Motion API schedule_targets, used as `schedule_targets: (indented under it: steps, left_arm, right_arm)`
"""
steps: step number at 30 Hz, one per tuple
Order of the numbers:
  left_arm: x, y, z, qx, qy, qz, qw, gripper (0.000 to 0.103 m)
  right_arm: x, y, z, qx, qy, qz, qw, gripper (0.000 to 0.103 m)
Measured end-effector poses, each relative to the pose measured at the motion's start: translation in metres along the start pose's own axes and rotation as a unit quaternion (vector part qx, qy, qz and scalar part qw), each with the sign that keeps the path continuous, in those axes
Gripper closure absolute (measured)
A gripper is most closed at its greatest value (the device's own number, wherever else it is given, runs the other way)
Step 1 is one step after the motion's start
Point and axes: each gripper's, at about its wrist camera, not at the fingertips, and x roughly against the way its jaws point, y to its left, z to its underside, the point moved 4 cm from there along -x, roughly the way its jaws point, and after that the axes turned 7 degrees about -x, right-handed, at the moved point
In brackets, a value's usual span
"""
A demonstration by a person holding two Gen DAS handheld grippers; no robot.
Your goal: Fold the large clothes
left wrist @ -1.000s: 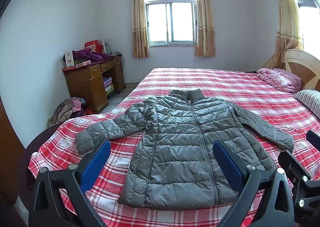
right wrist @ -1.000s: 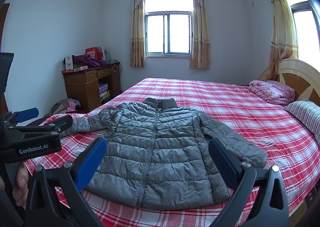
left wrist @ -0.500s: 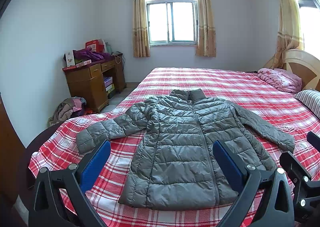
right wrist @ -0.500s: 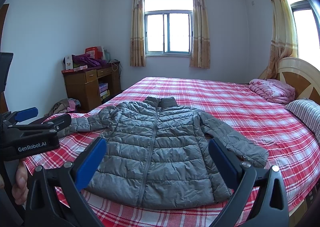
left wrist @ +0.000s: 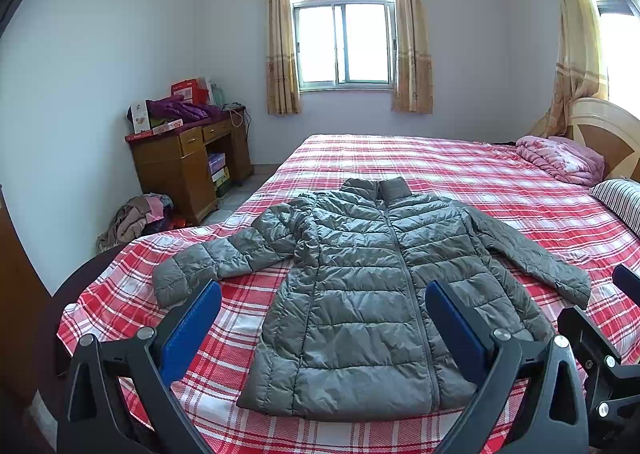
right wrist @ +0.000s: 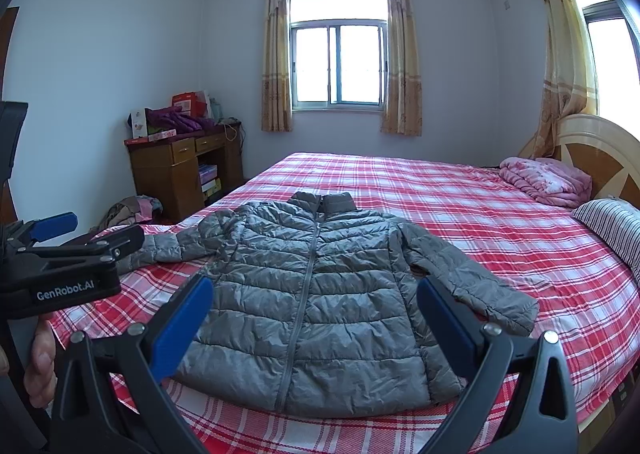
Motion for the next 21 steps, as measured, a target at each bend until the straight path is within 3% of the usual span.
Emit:
schedule_targets:
  steps: [11, 17, 21]
  left_arm:
    - [-0.034, -0.005, 0.014, 0.002, 0.038, 0.026, 0.9989, 0.001]
    - [-0.090, 0.000, 0.032, -0.009, 0.085, 0.006, 0.9963, 0.001]
    - [-0.130, 0.001, 0.033, -0.026, 0.102, -0.010, 0.9944, 0.001]
  right_arm:
    - [-0.023, -0.017, 0.012, -0.012, 0.016, 0.008, 1.000, 0.000]
    - [-0.056, -0.086, 0.015, -0.077, 0.046, 0.048, 0.995, 0.000]
    - [-0.075, -0.149, 0.025, -0.125, 0.064, 0.100, 0.985, 0.000]
